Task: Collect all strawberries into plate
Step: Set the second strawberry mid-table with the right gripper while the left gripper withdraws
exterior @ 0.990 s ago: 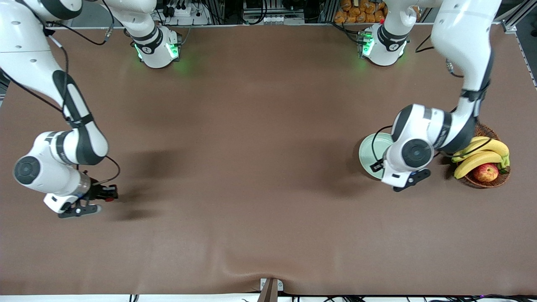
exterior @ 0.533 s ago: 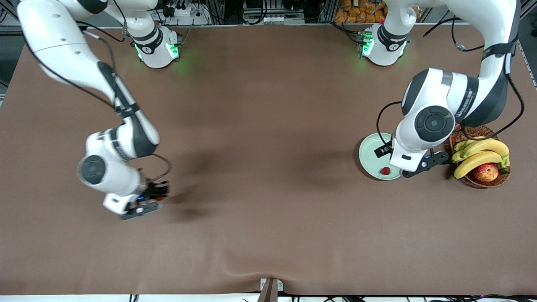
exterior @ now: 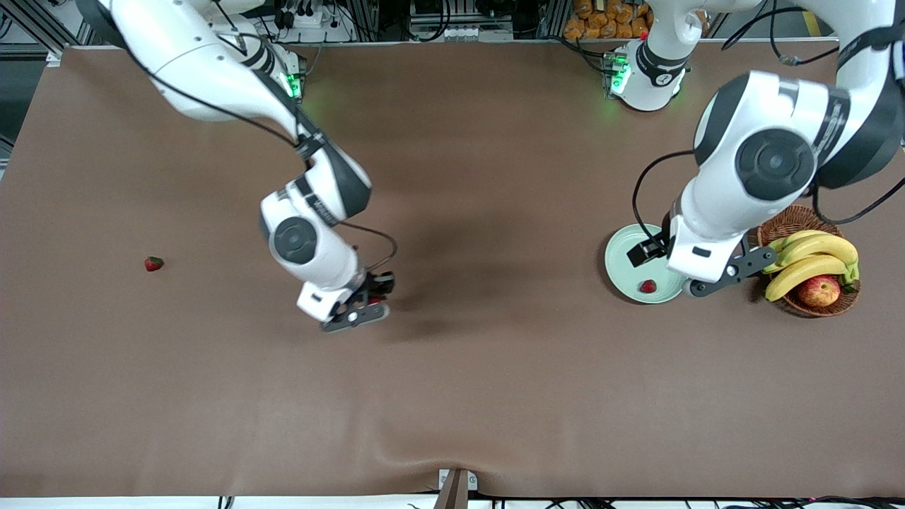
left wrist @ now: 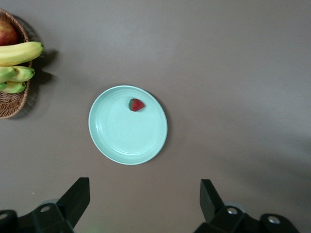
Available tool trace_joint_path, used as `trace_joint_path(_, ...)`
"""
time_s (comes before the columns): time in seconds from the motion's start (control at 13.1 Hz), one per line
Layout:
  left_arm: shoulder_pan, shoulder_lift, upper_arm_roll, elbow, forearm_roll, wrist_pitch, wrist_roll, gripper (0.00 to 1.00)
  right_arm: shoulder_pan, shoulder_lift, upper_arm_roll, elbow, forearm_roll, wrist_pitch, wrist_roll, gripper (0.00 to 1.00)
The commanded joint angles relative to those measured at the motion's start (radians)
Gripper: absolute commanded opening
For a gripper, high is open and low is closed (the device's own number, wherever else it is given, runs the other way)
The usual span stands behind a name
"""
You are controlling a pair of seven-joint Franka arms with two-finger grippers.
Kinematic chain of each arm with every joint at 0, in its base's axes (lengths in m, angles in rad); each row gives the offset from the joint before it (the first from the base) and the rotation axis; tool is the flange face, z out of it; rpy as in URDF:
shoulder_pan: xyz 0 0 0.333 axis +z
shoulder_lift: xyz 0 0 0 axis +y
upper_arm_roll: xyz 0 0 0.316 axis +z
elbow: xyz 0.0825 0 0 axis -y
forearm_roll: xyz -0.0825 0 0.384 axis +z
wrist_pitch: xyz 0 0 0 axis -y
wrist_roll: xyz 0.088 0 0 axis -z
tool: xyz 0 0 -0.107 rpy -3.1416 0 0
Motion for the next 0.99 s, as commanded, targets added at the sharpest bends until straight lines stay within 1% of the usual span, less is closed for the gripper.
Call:
trace_joint_path(0.0, 0.012, -0.028, -0.002, 0.03, -0.02, -0.029, 0.108, 1.0, 0.098, 0.028, -0.009, 0.042, 0.009, 0.049, 0.154, 0.02)
trace_joint_path(0.08, 0.014, -0.036, -0.001, 0.03, -0.021, -0.027, 0.162, 1.0, 0.124, 0.042, -0.009, 0.042, 0.009, 0.093, 0.201, 0.02)
trace_joint_path(0.3, 0.015, -0.07, 0.004, 0.025, -0.024, -0.03, 0.234, 1.0, 0.198, 0.094, -0.009, 0.054, 0.006, 0.208, 0.318, 0.03)
trace_joint_path(0.53, 0.017, -0.09, 0.012, 0.025, -0.026, -0.046, 0.328, 1.0, 0.285, 0.18, -0.015, 0.123, 0.0, 0.3, 0.442, 0.04)
trace_joint_path(0.69, 0.041, -0.084, 0.01, 0.025, -0.032, -0.044, 0.356, 1.0, 0.338, 0.228, -0.032, 0.185, 0.0, 0.316, 0.504, 0.04)
trace_joint_path(0.91, 0.041, -0.052, 0.01, 0.025, -0.087, -0.031, 0.35, 1.0, 0.39, 0.289, -0.044, 0.258, 0.0, 0.325, 0.561, 0.05)
